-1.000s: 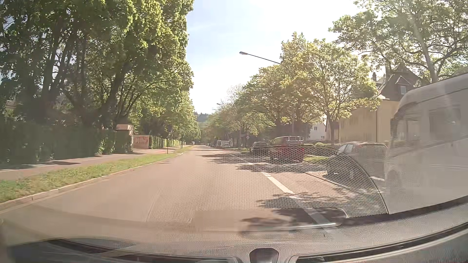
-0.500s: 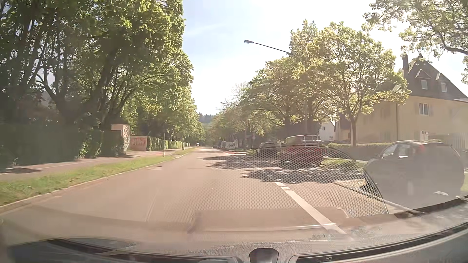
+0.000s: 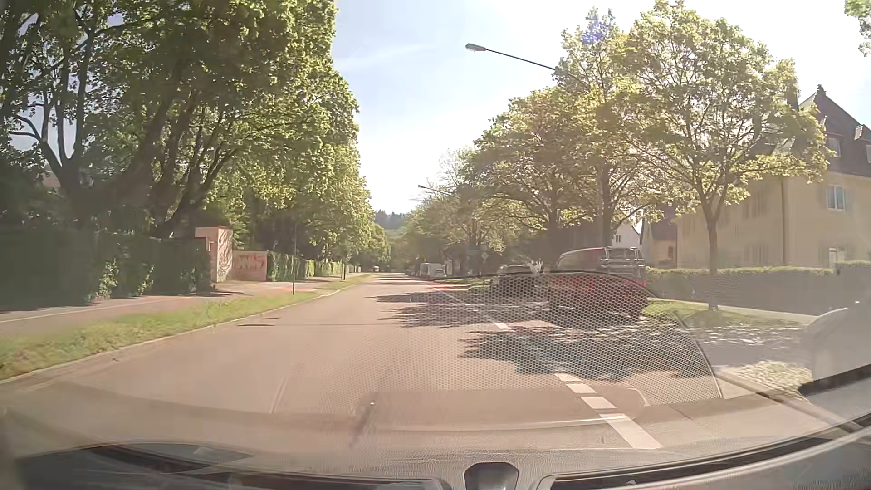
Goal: Follow the waypoints while adhering to traffic rules and regulations
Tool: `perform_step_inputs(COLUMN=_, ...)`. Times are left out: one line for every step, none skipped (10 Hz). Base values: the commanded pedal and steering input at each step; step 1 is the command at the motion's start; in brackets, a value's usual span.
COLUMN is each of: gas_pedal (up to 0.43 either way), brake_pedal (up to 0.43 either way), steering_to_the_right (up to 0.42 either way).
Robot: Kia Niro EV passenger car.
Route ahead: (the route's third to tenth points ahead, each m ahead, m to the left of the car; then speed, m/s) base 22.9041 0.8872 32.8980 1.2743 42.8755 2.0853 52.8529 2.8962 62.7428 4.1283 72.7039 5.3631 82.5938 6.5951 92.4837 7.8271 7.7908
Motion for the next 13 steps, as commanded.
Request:
perform_step_inputs(gas_pedal=0.039, brake_pedal=0.0, steering_to_the_right=-0.013)
perform_step_inputs(gas_pedal=0.047, brake_pedal=0.0, steering_to_the_right=-0.013)
perform_step_inputs(gas_pedal=0.059, brake_pedal=0.0, steering_to_the_right=-0.013)
perform_step_inputs(gas_pedal=0.059, brake_pedal=0.0, steering_to_the_right=-0.012)
perform_step_inputs(gas_pedal=0.059, brake_pedal=0.0, steering_to_the_right=-0.013)
perform_step_inputs(gas_pedal=0.059, brake_pedal=0.0, steering_to_the_right=-0.012)
perform_step_inputs(gas_pedal=0.059, brake_pedal=0.0, steering_to_the_right=-0.012)
perform_step_inputs(gas_pedal=0.059, brake_pedal=0.0, steering_to_the_right=-0.012)
perform_step_inputs(gas_pedal=0.059, brake_pedal=0.0, steering_to_the_right=-0.012)
perform_step_inputs(gas_pedal=0.059, brake_pedal=0.0, steering_to_the_right=-0.012)
perform_step_inputs(gas_pedal=0.059, brake_pedal=0.0, steering_to_the_right=-0.012)
perform_step_inputs(gas_pedal=0.059, brake_pedal=0.0, steering_to_the_right=-0.012)
perform_step_inputs(gas_pedal=0.059, brake_pedal=0.0, steering_to_the_right=-0.012)
